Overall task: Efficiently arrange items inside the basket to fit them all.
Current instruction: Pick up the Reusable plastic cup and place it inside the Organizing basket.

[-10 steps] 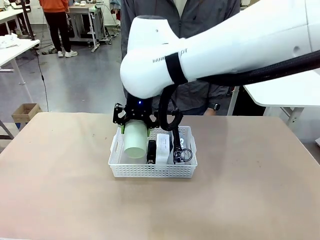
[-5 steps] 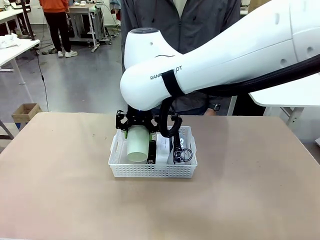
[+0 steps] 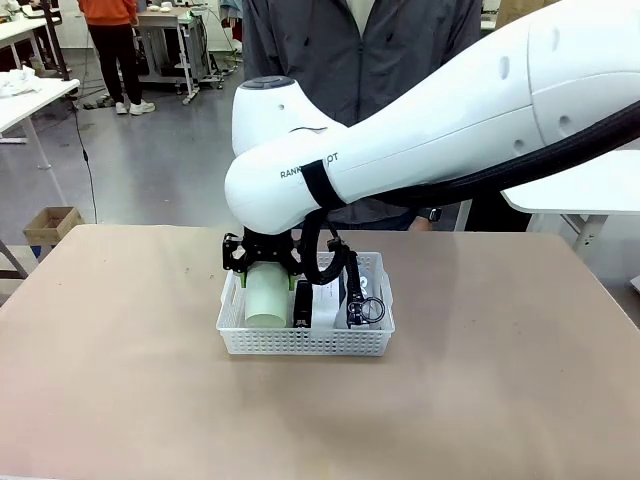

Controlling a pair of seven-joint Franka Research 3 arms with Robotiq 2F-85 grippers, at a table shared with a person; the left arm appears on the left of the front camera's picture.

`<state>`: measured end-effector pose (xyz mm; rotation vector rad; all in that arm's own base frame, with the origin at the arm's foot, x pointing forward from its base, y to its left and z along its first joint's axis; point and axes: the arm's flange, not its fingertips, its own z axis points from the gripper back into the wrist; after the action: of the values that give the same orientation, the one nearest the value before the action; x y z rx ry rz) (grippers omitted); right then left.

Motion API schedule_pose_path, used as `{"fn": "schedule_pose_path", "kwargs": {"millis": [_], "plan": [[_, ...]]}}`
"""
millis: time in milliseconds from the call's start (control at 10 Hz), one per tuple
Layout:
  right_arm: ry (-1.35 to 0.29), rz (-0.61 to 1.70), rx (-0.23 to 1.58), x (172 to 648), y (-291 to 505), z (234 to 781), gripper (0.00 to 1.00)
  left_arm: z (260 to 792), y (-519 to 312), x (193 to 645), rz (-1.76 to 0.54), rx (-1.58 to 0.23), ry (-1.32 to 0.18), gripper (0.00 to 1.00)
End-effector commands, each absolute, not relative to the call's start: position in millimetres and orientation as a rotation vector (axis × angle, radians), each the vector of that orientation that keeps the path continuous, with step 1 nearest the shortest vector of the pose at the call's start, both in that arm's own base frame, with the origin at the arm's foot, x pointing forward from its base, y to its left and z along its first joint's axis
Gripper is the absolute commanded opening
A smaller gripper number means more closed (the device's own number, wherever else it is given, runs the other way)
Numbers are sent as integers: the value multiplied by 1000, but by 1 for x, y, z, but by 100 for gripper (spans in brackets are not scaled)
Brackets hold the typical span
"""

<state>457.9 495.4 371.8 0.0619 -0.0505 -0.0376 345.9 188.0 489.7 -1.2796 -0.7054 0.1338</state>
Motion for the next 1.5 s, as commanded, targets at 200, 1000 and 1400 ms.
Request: {"fn": "schedule_pose_path", "kwargs": {"millis": [200,1000,1400], "plan": [[-32,-95,-3,463,510,364,86,492,187,343,131,-1279,-703,100],[15,-109,9,479,507,344,86,492,187,343,131,-1279,-703,100],[21,-101,18,480,506,344,100,492,187,343,131,-1279,-703,100]]}}
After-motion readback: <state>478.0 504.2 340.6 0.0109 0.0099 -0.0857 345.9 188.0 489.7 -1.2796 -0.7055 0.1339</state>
